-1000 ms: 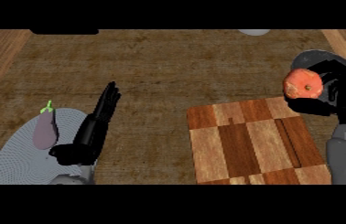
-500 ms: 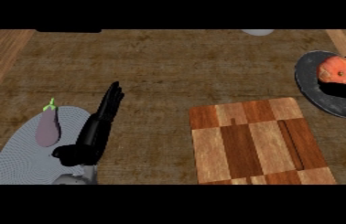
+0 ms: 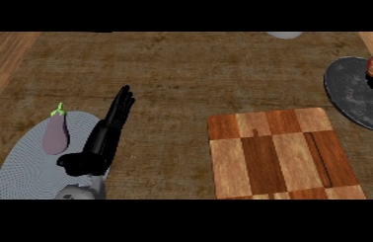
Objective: Pick the squash from the cutting board and place it in the pan
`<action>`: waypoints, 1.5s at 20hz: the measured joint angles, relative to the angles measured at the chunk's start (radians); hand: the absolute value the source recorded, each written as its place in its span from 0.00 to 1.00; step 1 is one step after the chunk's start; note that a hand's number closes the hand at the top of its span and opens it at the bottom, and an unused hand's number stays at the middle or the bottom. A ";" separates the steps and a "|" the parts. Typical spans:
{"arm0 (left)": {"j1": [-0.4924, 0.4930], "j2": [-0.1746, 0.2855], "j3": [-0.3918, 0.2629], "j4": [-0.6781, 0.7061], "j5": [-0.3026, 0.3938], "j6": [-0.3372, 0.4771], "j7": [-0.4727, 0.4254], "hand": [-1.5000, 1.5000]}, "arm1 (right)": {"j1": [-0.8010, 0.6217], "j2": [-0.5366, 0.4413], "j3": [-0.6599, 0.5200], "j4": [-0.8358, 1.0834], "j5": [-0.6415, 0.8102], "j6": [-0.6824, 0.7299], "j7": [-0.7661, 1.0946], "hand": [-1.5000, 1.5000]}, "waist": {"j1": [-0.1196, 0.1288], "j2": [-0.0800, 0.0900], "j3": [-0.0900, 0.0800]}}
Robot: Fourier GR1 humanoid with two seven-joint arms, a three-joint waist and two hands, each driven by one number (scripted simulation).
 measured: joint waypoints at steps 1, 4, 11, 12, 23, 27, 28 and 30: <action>-0.008 0.004 0.004 -0.007 0.003 -0.003 0.009 0.50 | -0.008 -0.018 -0.013 0.036 -0.010 -0.003 -0.029 1.00 | 0.002 0.001 0.000; -0.016 -0.002 -0.007 -0.006 -0.003 -0.007 0.007 0.50 | -0.022 -0.056 0.013 0.153 0.030 0.068 0.033 0.00 | 0.019 0.009 0.000; -0.020 -0.010 -0.016 0.006 -0.005 -0.013 -0.005 0.50 | -0.076 -0.097 0.050 0.329 0.057 0.302 0.054 0.00 | 0.036 0.016 0.003; -0.019 -0.005 -0.015 -0.001 -0.004 -0.017 0.000 0.50 | -0.083 -0.097 0.046 0.342 0.052 0.317 0.046 0.00 | 0.037 0.016 0.003; -0.013 -0.022 -0.018 0.004 -0.016 0.001 0.002 0.50 | -0.118 -0.120 -0.134 0.367 -0.138 0.366 -0.151 0.00 | 0.014 0.010 0.004; -0.023 -0.022 -0.005 0.007 -0.017 0.008 0.007 0.50 | -0.095 -0.161 -0.193 0.394 -0.207 0.472 -0.192 0.00 | 0.000 0.005 0.002; -0.015 -0.020 -0.004 0.009 -0.016 0.005 -0.002 0.50 | -0.082 -0.173 -0.207 0.399 -0.225 0.509 -0.207 0.00 | -0.003 0.004 0.002; -0.010 -0.021 -0.001 0.009 -0.019 0.009 -0.002 0.50 | -0.064 -0.213 -0.226 0.412 -0.252 0.605 -0.220 0.00 | -0.009 0.001 0.002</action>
